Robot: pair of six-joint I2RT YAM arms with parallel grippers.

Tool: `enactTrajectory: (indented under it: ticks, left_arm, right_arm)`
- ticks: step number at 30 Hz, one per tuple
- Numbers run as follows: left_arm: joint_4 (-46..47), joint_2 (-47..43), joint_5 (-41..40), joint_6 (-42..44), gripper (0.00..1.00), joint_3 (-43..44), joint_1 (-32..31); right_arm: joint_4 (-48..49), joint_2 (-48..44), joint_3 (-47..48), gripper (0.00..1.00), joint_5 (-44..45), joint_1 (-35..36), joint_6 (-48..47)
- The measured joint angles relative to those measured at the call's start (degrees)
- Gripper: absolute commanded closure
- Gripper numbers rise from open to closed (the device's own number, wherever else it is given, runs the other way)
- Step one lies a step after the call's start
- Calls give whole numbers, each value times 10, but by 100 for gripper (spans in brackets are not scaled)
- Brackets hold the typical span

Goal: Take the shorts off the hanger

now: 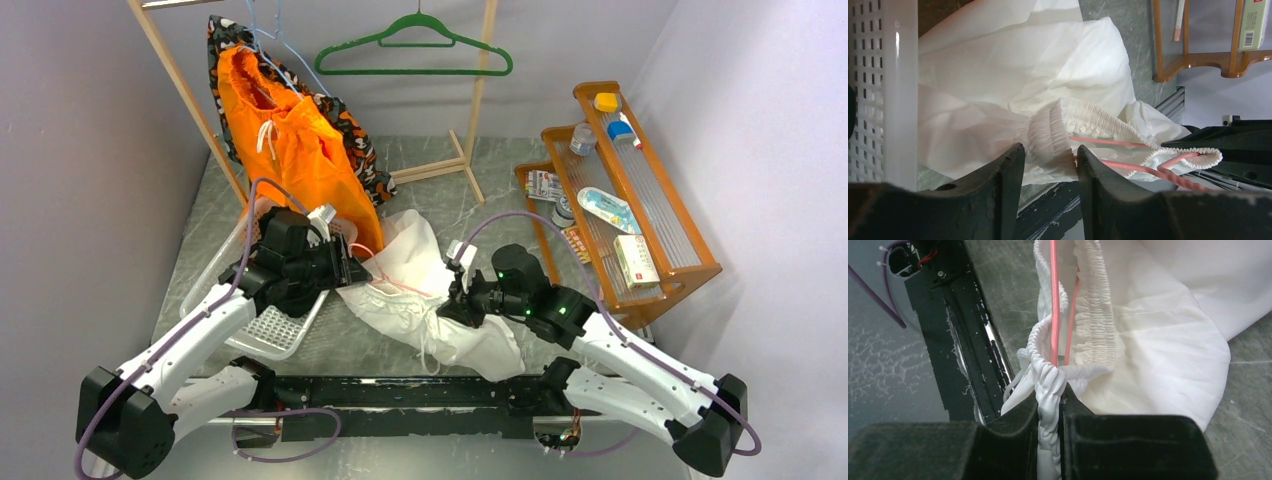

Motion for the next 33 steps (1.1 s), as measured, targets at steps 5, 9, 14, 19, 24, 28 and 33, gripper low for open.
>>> enactTrajectory:
  ticks: [5, 9, 14, 19, 24, 28, 33]
  left_arm:
    - [12, 1, 5, -5, 92, -11, 0]
    - [16, 0, 15, -4, 93, -11, -1]
    - [43, -7, 28, -5, 93, -11, -1]
    - [62, -4, 35, -5, 93, -13, -1]
    - [64, 6, 35, -5, 93, -18, -1]
    - [64, 13, 35, -6, 93, -26, -2]
    - [63, 14, 35, -7, 93, -30, -6]
  right_arm:
    - [18, -2, -15, 95, 16, 0, 1]
    - [28, -18, -23, 80, 45, 0, 11]
    - [47, -42, -23, 39, 47, 0, 31]
    - [46, -25, -13, 29, 49, 0, 68]
    - [26, 14, 2, 24, 48, 0, 90]
    - [23, 73, 22, 23, 38, 0, 101]
    - [23, 148, 45, 24, 100, 0, 130]
